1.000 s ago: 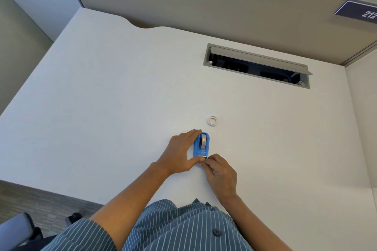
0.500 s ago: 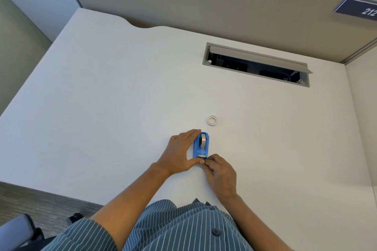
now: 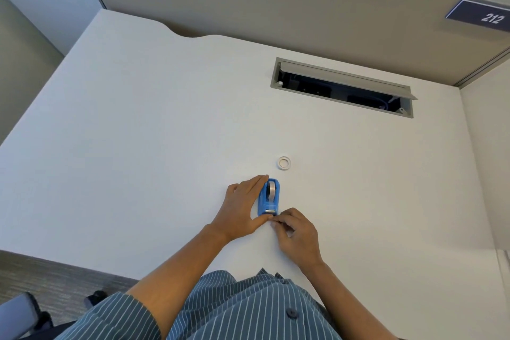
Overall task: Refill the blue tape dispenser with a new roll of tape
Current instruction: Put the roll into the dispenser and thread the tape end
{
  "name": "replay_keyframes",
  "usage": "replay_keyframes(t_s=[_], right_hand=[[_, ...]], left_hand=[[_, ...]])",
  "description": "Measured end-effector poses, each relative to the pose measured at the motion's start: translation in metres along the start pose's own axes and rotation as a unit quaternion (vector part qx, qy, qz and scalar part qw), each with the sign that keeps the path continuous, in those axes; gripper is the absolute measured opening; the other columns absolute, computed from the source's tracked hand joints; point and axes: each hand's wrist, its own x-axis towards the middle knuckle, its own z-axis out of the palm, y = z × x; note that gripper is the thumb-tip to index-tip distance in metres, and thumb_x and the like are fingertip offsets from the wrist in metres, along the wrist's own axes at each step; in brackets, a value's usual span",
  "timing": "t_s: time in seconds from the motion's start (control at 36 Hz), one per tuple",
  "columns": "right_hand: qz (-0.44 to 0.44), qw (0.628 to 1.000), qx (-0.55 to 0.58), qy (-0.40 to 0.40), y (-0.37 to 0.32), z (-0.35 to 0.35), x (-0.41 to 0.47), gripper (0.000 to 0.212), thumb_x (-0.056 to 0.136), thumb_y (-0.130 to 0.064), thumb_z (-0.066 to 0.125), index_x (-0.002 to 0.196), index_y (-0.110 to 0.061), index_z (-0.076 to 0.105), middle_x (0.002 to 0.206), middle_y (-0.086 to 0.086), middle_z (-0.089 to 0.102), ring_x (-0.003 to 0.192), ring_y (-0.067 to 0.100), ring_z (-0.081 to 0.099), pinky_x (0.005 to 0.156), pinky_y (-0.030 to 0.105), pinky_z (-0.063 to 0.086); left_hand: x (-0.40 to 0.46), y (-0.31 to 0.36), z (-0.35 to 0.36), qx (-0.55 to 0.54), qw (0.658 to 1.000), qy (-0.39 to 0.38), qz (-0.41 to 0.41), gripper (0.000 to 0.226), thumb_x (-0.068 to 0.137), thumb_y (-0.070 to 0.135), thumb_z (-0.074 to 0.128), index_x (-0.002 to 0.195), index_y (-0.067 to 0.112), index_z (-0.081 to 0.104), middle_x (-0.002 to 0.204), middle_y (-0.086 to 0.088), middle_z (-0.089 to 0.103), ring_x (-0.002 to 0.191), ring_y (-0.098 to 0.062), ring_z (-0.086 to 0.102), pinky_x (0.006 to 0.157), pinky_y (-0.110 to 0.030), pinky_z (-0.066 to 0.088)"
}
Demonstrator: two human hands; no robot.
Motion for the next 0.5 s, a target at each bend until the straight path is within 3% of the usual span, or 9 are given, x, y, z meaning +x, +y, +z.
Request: replay_keyframes(t_s=[0.11, 0.5], right_hand=[[0.020, 1.000, 0.011, -0.012, -0.0011, -0.0023, 0.0008, 0.021, 0.091, -0.002, 0.082, 0.100, -0.021, 0.087, 0.095, -0.013, 0.074, 0.084, 0.004, 0.068, 0.070, 0.007, 0.047], [0.024, 0.999, 0.020, -0.020, -0.0028, -0.0037, 0.0014, 0.020, 0.092, -0.003, 0.083, 0.101, -0.020, 0.087, 0.095, -0.012, 0.073, 0.082, 0.010, 0.068, 0.067, 0.011, 0.048]], left_hand=[[-0.0005, -0.0030, 0.0029, 0.002, 1.000, -0.002, 0.002, 0.095, 0.089, 0.064, 0.069, 0.163, 0.023, 0.029, 0.165, 0.004, 0.044, 0.147, -0.014, 0.045, 0.119, -0.038, 0.035], [-0.0003, -0.0022, 0.0042, -0.008, 1.000, 0.012, -0.003, 0.096, 0.084, 0.067, 0.071, 0.162, 0.025, 0.032, 0.163, 0.006, 0.047, 0.146, -0.012, 0.046, 0.117, -0.038, 0.037]])
